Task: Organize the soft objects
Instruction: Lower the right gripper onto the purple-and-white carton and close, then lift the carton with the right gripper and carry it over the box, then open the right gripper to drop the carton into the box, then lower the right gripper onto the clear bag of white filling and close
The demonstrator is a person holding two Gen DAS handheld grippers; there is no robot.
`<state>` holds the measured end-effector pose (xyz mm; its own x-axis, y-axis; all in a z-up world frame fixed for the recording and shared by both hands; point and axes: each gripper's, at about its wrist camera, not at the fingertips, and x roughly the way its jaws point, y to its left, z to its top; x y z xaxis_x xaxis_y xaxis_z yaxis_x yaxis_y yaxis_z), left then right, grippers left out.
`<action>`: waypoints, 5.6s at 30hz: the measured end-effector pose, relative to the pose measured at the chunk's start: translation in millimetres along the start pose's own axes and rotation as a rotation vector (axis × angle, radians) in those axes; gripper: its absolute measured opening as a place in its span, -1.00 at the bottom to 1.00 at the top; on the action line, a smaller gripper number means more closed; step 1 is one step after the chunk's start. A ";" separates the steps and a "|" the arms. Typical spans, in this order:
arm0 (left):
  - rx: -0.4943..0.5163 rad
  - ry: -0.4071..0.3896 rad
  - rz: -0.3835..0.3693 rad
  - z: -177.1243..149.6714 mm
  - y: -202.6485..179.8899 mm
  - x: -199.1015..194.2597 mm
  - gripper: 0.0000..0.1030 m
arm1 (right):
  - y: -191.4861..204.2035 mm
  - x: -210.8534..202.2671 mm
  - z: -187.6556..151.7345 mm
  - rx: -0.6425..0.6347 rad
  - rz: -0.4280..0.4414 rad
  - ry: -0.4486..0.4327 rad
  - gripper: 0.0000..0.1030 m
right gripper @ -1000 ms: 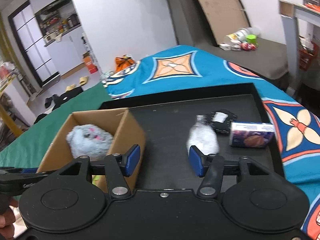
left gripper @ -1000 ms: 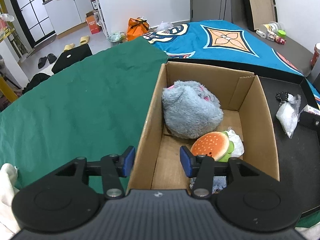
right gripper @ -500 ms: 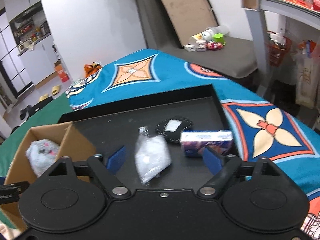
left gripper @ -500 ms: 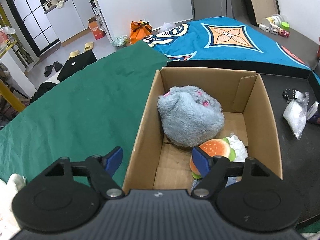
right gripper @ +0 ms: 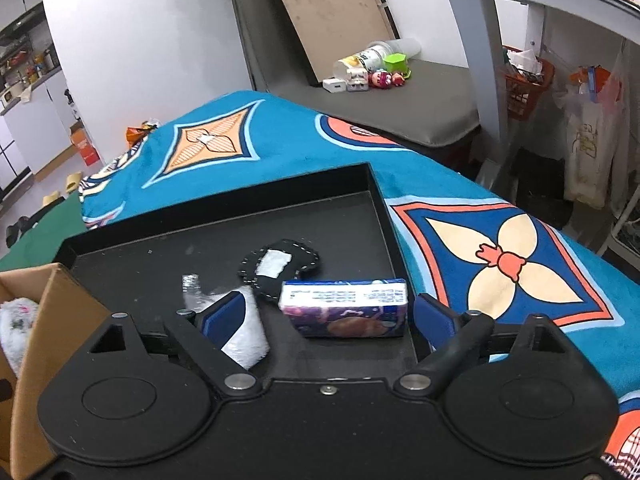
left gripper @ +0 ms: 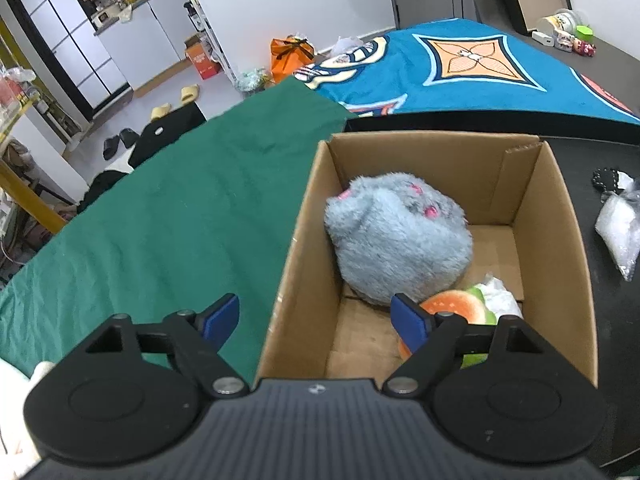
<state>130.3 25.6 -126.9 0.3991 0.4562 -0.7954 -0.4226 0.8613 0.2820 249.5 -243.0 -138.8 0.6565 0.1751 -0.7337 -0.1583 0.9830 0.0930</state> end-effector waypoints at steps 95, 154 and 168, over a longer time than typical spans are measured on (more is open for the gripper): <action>-0.147 0.009 -0.295 -38.3 62.1 -9.6 -0.59 | 160.6 -100.6 -7.5 -0.248 0.385 -0.099 0.38; -0.125 0.006 -0.206 -23.1 39.6 -13.2 0.13 | 81.2 -53.0 -14.7 -0.061 0.214 0.009 0.47; -0.113 0.021 -0.168 -17.4 30.9 -4.6 0.13 | 58.8 -12.0 -16.8 -0.026 0.152 0.063 0.24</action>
<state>101.2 46.3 -123.9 0.4550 0.3019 -0.8378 -0.4405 0.8939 0.0829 219.9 -188.2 -135.8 0.5761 0.3167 -0.7536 -0.2712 0.9437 0.1893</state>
